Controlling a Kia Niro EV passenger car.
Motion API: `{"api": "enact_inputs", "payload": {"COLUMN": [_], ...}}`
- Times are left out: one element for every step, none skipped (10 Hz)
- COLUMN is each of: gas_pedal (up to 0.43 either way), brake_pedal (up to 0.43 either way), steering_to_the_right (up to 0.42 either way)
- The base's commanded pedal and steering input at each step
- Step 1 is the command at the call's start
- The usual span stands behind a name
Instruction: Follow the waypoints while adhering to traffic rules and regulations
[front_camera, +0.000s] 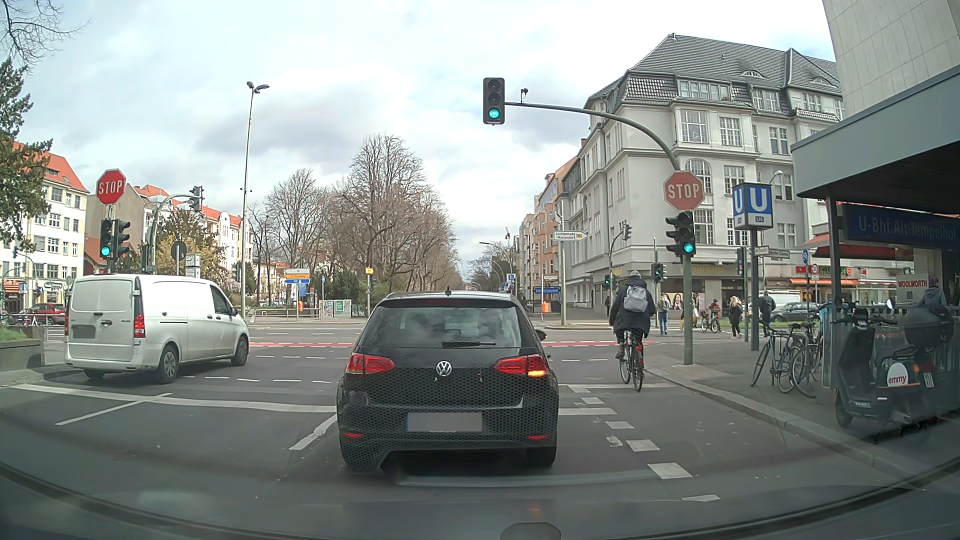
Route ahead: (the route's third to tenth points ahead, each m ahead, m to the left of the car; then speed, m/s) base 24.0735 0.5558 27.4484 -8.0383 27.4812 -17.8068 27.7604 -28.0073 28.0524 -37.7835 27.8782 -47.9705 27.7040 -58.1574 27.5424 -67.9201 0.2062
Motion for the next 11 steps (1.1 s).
{"api": "enact_inputs", "payload": {"gas_pedal": [0.11, 0.13, 0.13, 0.13, 0.13, 0.13, 0.13, 0.13, 0.118, 0.0, 0.0], "brake_pedal": [0.0, 0.0, 0.0, 0.0, 0.0, 0.0, 0.0, 0.0, 0.0, 0.0, 0.0], "steering_to_the_right": [-0.061, -0.062, -0.061, -0.06, -0.059, -0.058, -0.055, -0.05, -0.045, -0.04, -0.036]}}
